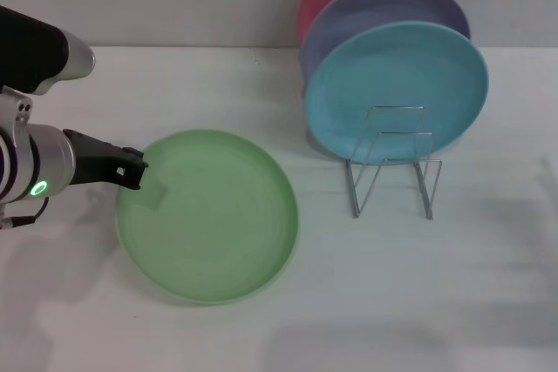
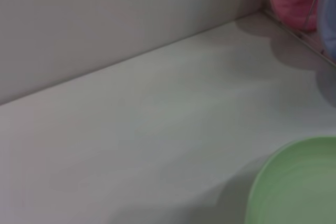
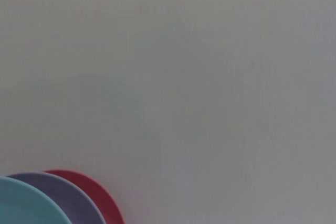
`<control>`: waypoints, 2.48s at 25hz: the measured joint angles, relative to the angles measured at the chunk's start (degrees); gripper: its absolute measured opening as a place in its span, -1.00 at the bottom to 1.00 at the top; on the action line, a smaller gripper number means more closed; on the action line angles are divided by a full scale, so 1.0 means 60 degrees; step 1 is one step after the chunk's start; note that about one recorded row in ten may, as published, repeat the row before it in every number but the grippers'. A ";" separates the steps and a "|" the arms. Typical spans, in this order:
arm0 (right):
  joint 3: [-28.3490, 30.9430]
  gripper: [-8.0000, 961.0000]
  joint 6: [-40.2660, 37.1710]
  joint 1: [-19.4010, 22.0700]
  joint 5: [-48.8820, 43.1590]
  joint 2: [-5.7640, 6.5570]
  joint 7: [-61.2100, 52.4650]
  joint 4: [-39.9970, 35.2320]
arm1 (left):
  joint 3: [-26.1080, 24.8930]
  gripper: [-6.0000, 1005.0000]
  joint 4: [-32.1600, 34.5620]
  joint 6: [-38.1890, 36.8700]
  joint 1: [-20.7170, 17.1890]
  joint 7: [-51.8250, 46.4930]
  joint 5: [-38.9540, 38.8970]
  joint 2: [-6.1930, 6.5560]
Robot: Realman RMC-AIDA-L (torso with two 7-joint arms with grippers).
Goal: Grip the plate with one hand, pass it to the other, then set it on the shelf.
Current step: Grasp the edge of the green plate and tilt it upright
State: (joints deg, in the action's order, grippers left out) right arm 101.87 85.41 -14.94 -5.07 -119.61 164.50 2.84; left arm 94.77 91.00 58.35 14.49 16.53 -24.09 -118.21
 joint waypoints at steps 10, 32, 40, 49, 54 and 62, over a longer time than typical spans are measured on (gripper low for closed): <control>0.0000 0.72 0.0004 -0.0034 -0.0009 0.0015 -0.0055 0.0011 | -0.0164 -0.96 0.0544 0.0377 -0.0003 0.0202 0.0002 0.0000; -0.0001 0.72 0.0004 0.0058 -0.0020 -0.0031 -0.0082 0.0008 | -0.0231 -0.96 0.1492 0.0836 -0.0007 0.0366 0.0070 -0.0001; -0.0001 0.72 0.0002 0.0070 -0.0020 -0.0030 -0.0083 -0.0006 | -0.0220 -0.97 0.1452 0.0847 -0.0090 0.0366 0.0075 -0.0014; -0.0001 0.72 -0.0058 0.0050 -0.0024 -0.0029 -0.0083 -0.0035 | -0.0157 -0.97 0.0302 0.0677 0.0100 0.0366 0.0034 -0.0027; -0.0001 0.72 -0.0058 0.0033 -0.0030 -0.0016 -0.0082 -0.0044 | -0.0156 -0.97 -0.0243 0.0553 0.0252 0.0346 -0.0003 -0.0030; -0.0001 0.72 -0.0082 0.0007 -0.0035 -0.0015 -0.0082 -0.0049 | -0.0153 -0.98 -0.0917 0.0542 0.0580 0.0295 -0.0039 -0.0040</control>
State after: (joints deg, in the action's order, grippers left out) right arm 101.86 84.92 -14.89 -5.28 -119.70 164.00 2.55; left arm 93.85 85.50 61.60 17.97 18.30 -24.32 -118.45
